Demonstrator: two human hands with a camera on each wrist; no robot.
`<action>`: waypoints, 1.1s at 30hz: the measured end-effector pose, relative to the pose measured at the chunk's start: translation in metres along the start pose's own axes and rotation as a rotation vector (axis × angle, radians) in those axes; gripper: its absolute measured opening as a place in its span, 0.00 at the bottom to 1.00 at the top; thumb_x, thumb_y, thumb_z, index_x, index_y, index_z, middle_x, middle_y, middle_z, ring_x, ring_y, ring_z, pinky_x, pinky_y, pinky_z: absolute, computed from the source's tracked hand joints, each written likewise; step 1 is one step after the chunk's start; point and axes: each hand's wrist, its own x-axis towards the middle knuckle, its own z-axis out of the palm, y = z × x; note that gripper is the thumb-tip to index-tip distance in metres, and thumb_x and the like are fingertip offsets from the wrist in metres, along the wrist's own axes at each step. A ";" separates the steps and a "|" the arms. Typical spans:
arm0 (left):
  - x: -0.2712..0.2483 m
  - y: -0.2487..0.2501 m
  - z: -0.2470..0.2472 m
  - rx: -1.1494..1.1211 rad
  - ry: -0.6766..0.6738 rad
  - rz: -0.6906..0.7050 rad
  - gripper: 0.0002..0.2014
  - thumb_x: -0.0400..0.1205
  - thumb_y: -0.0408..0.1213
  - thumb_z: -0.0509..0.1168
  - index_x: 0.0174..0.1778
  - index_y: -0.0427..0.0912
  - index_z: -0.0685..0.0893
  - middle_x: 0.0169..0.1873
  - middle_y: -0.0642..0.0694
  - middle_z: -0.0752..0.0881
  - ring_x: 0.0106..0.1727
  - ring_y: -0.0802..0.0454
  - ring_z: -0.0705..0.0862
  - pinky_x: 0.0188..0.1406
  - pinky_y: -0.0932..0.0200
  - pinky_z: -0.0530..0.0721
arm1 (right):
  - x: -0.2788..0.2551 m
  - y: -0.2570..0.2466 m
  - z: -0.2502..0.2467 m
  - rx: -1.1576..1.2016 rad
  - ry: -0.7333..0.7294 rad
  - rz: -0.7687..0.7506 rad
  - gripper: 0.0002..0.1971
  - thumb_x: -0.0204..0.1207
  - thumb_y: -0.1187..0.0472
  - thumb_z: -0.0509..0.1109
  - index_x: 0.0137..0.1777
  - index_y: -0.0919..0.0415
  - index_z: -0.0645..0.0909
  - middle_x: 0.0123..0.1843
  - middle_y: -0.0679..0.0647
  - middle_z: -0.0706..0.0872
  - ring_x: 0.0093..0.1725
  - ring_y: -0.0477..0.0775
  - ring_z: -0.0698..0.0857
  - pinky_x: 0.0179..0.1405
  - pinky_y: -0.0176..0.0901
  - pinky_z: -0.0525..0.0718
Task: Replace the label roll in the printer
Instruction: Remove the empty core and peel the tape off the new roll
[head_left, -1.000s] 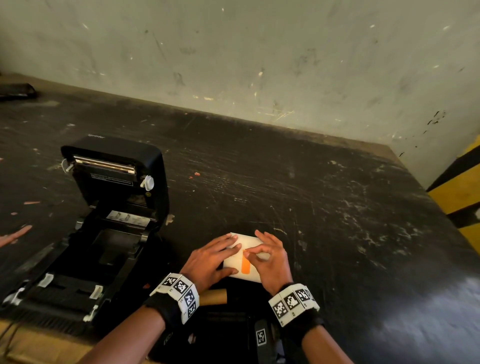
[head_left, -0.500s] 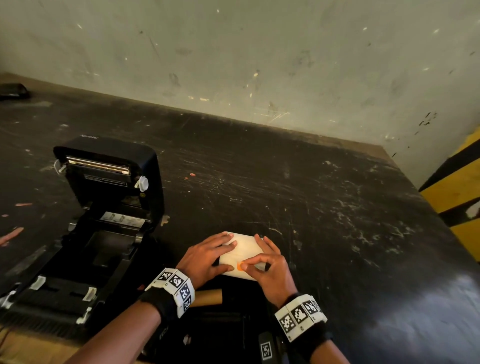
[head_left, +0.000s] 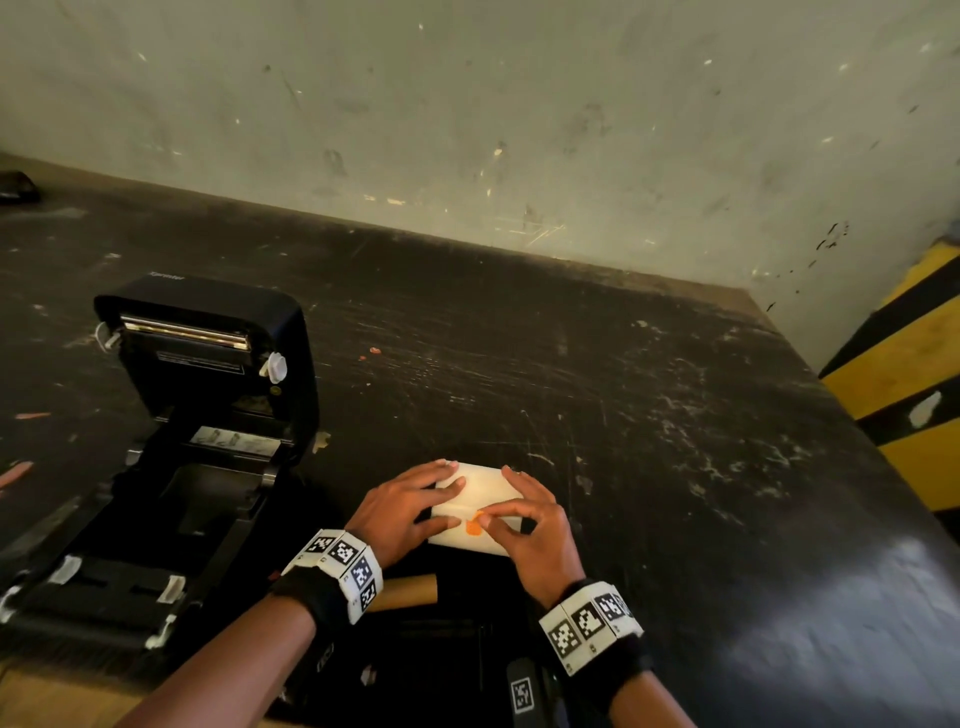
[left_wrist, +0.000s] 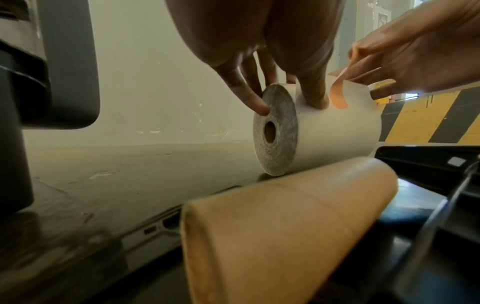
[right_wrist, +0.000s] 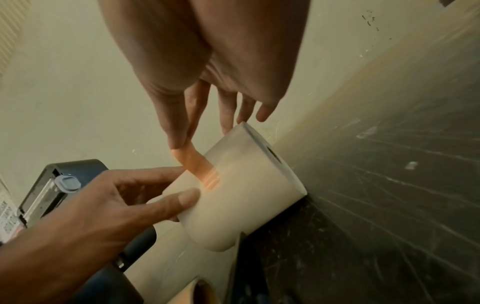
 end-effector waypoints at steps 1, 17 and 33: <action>0.000 -0.001 0.000 -0.002 0.011 0.007 0.33 0.73 0.66 0.50 0.70 0.53 0.74 0.74 0.56 0.69 0.72 0.69 0.56 0.69 0.66 0.62 | 0.003 -0.001 0.000 -0.011 0.013 -0.001 0.06 0.69 0.58 0.77 0.40 0.43 0.88 0.71 0.40 0.74 0.77 0.43 0.64 0.79 0.52 0.60; 0.006 -0.003 0.010 -0.164 0.113 -0.098 0.27 0.72 0.62 0.55 0.61 0.52 0.83 0.66 0.57 0.78 0.69 0.64 0.68 0.65 0.53 0.76 | 0.018 0.015 -0.010 0.131 -0.087 0.034 0.03 0.71 0.61 0.76 0.42 0.52 0.89 0.76 0.45 0.71 0.74 0.42 0.67 0.65 0.29 0.66; 0.007 -0.001 0.003 -0.222 0.065 -0.116 0.29 0.71 0.63 0.55 0.61 0.52 0.83 0.62 0.65 0.72 0.68 0.67 0.67 0.66 0.56 0.73 | 0.018 0.031 -0.021 0.206 -0.199 0.015 0.03 0.72 0.63 0.74 0.42 0.61 0.88 0.76 0.40 0.68 0.76 0.42 0.66 0.79 0.56 0.61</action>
